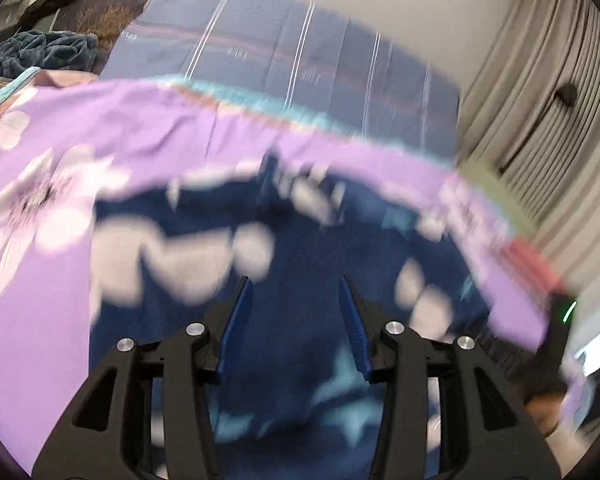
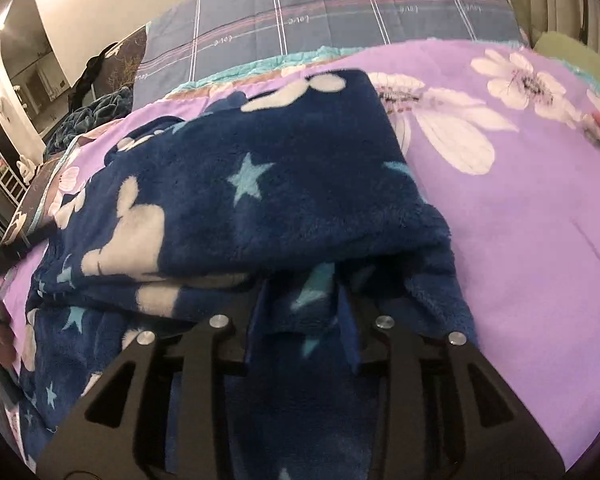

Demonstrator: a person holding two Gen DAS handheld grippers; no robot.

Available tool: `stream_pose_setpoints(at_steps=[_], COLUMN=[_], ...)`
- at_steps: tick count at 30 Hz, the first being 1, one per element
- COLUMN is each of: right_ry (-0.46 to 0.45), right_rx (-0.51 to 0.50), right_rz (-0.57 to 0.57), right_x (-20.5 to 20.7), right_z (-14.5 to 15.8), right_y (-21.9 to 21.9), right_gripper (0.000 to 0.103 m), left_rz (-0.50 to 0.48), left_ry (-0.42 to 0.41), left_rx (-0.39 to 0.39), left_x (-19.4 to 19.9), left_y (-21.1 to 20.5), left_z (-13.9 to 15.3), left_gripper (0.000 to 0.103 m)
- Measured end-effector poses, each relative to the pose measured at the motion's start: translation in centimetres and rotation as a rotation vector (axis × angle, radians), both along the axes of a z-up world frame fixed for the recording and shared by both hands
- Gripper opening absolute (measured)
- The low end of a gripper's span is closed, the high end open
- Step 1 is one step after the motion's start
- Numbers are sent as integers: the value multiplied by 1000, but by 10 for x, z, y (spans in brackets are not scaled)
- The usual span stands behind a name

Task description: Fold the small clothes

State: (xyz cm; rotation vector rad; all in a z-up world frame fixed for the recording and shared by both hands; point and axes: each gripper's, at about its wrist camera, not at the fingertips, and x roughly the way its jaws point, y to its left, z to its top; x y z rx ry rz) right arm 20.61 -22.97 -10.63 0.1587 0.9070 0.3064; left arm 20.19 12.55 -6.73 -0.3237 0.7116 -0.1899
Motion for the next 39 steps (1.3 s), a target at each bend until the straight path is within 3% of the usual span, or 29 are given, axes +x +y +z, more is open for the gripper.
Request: stream_pose_setpoints(at_steps=[3, 7, 8, 9, 10, 12, 17, 22, 26, 28, 30, 33, 35, 37, 39], right_ry=[-21, -24, -23, -23, -23, -24, -28, -28, -28, -28, -28, -28, -28, -28, -28], right_rx=[-10, 14, 19, 25, 28, 35, 30, 32, 40, 42, 48, 52, 52, 52, 51], right_rz=[-2, -3, -3, -2, -1, 2, 9, 10, 12, 13, 14, 15, 17, 17, 17], right_x=[-4, 0, 1, 2, 3, 3, 2, 2, 3, 3, 3, 3, 3, 3, 3], right_z=[-1, -3, -3, -3, -2, -3, -3, -2, -2, -2, -3, -3, -2, -2, -2], right_y=[2, 0, -1, -2, -2, -3, -2, -1, -2, -2, -3, -3, -3, -3, -3], right_gripper=[35, 35, 35, 35, 36, 37, 40, 41, 42, 42, 43, 44, 44, 45, 45], left_rz=[-22, 37, 65, 87, 92, 107, 119, 118, 79, 18, -52, -53, -25, 14, 41], left_ry=[36, 201, 227, 243, 249, 253, 207, 160, 51, -6, -12, 22, 44, 81, 107], left_rx=[17, -51, -64, -76, -80, -83, -35, 138, 220, 260, 317, 440, 447, 367, 238], left_x=[51, 117, 128, 135, 136, 129, 103, 96, 60, 29, 1, -36, -49, -57, -57], left_y=[-8, -12, -12, -12, -10, -1, 12, -1, -13, -25, -36, -38, -25, -1, 22], left_z=[5, -26, -34, -41, -44, -47, -55, -30, 6, 16, 12, -6, -15, -22, -27], left_gripper=[62, 62, 57, 31, 17, 12, 13, 20, 39, 43, 55, 65, 68, 68, 67])
